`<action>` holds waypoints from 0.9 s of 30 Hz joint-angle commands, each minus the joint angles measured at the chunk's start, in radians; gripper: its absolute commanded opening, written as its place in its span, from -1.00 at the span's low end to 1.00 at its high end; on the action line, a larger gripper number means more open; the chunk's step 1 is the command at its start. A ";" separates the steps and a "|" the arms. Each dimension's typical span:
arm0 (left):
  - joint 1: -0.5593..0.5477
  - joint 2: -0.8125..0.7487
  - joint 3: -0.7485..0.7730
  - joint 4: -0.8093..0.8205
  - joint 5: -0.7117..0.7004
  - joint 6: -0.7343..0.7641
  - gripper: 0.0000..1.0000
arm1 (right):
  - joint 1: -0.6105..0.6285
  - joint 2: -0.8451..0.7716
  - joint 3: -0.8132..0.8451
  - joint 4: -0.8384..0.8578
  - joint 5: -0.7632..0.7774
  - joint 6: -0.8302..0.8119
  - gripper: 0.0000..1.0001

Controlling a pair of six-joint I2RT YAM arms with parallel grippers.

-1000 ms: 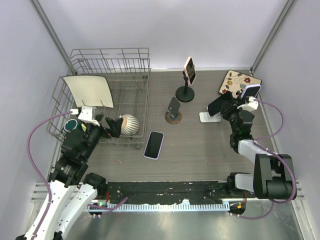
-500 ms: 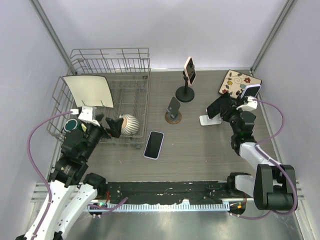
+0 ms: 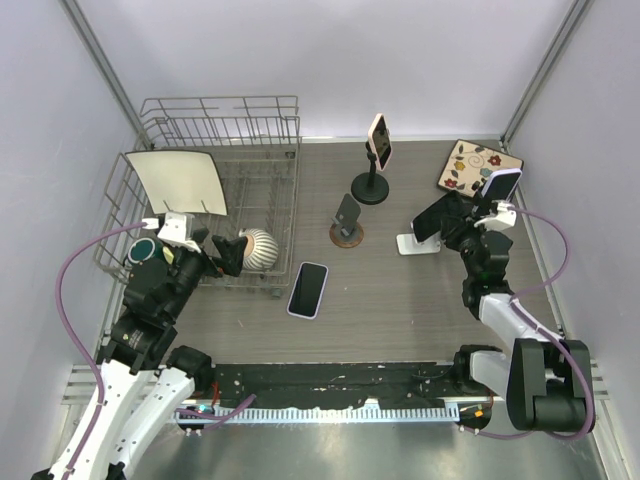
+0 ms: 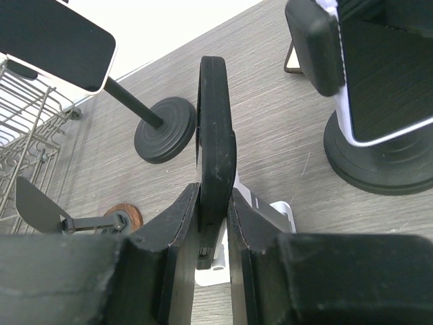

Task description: Remove the phone from the phone stand

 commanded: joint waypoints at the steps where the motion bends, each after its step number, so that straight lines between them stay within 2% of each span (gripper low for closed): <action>1: -0.004 -0.007 0.000 0.029 0.018 -0.007 1.00 | 0.000 -0.072 -0.023 0.107 -0.045 0.044 -0.99; 6: -0.004 -0.013 0.000 0.030 0.017 -0.009 1.00 | 0.001 -0.171 -0.043 0.015 -0.018 0.054 -0.98; 11: -0.004 -0.010 0.000 0.029 0.018 -0.007 1.00 | 0.001 -0.226 -0.059 -0.071 0.022 0.039 -0.74; 27: -0.004 -0.011 -0.003 0.030 0.020 -0.009 1.00 | 0.001 -0.297 -0.077 -0.134 0.080 0.050 -0.07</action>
